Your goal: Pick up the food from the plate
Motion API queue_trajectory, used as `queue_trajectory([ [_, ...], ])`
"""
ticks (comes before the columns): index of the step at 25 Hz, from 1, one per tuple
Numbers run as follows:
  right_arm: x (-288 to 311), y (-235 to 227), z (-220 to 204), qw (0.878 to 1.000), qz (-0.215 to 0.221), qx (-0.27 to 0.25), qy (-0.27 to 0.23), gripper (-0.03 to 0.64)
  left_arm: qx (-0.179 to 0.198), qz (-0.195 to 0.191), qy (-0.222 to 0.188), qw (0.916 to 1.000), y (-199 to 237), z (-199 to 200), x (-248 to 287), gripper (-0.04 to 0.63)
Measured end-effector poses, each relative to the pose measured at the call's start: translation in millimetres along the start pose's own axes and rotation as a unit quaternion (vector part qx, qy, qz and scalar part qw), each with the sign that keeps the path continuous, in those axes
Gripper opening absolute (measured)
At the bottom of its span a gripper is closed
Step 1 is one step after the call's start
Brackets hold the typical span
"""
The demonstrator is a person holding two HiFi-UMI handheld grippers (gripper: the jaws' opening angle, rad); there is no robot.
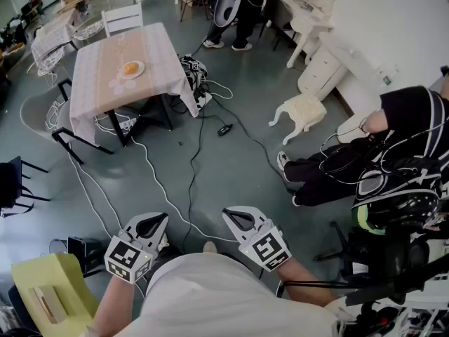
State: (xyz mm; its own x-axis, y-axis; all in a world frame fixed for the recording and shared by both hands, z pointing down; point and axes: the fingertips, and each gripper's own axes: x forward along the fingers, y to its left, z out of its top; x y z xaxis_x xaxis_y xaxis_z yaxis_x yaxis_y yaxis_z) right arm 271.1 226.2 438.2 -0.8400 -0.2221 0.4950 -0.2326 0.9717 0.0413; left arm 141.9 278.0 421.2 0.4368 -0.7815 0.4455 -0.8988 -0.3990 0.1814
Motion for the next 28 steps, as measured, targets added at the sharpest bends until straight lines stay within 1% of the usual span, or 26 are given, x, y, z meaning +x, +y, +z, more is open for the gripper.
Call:
queue_trajectory([
  [3, -1, -9, -6, 1.0, -0.009, -0.008, -0.003, 0.012, 0.008, 0.002, -0.002, 1.0, -3, -3, 7, 0.009],
  [6, -1, -13, -5, 1.0, -0.012, -0.007, -0.008, 0.012, 0.029, 0.015, 0.006, 0.9994, -3, -6, 8, 0.009],
  [7, 1, -11, -4, 1.0, -0.01, -0.007, -0.009, 0.012, 0.03, 0.017, 0.007, 0.9994, -3, -7, 4, 0.009],
  [11, 18, 2, 2, 1.0, 0.002, -0.005, -0.006, 0.012, 0.014, 0.019, 0.008, 0.9997, 8, -13, -11, 0.009],
  [18, 64, 15, 25, 1.0, 0.004, -0.014, 0.002, 0.012, 0.011, 0.027, 0.001, 0.9996, 61, -19, -38, 0.009],
  [22, 103, 24, 49, 1.0, -0.001, -0.008, -0.002, 0.014, 0.011, 0.02, -0.007, 0.9997, 101, -20, -55, 0.009],
  [28, 159, 42, 86, 1.0, -0.016, -0.008, -0.005, 0.017, 0.022, 0.003, -0.029, 0.9993, 151, -18, -82, 0.009],
])
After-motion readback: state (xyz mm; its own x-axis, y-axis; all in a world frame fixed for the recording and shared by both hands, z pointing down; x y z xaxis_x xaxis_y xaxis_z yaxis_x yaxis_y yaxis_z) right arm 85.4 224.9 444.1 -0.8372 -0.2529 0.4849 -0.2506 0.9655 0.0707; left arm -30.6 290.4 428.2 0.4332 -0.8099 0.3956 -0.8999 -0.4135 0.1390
